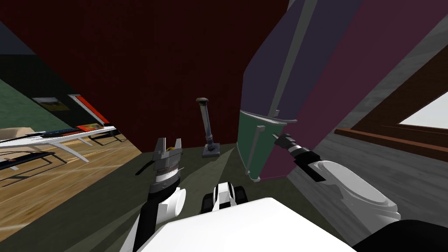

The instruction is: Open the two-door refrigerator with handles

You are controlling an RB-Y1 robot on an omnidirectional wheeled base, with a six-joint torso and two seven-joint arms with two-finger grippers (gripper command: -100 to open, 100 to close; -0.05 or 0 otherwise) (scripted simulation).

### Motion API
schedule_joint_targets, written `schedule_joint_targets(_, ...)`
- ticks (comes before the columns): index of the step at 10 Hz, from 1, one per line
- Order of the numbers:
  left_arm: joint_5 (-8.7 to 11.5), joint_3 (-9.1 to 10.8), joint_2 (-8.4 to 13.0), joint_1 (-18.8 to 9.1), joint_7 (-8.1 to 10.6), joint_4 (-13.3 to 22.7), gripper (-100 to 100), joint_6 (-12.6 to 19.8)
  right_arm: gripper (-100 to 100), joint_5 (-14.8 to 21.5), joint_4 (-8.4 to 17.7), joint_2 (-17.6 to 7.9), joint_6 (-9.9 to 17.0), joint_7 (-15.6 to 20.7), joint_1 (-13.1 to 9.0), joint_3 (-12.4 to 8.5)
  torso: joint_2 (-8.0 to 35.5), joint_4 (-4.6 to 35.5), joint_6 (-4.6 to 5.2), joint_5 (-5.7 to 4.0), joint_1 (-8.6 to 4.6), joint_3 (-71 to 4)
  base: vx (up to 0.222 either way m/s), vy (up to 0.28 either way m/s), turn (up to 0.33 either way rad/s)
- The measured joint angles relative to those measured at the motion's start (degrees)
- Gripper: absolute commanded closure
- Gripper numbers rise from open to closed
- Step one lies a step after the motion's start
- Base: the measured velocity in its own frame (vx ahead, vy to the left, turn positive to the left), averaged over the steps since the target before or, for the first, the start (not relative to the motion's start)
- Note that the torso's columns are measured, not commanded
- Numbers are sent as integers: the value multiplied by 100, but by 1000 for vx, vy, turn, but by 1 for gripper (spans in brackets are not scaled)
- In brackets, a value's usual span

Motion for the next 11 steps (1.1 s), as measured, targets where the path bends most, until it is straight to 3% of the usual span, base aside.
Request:
schedule_joint_targets(1, 0, 0, 0, 1, 0, -1, 0, 0, 100, 3, 137, -24, 63, 11, -13, -54, -2, 1, 7, 24, 41, -2, -25, 244, 197)
schedule_joint_targets(8, 0, -1, -1, 1, 0, -1, 0, 0, 100, 55, 1180, -476, 850, -115, 134, -567, -35, -5, -24, 26, -2, -28, 12, 259, 206)
schedule_joint_targets(9, 0, 0, -1, 1, 0, -1, 0, 0, 100, 77, 1335, -504, 951, -107, 77, -584, -30, -4, -29, 28, -19, -29, 12, 255, 267)
schedule_joint_targets(10, 0, -1, -1, 0, 0, -1, 0, 0, 100, 139, 1554, -377, 941, 26, -43, -744, -28, -11, -25, 10, -26, -22, 15, 228, 221)
schedule_joint_targets(11, 0, 0, 0, 1, 0, -1, 0, 0, 100, 125, 1688, -467, 971, 25, -11, -800, -19, -4, -16, 20, -42, -21, 11, 117, 51)
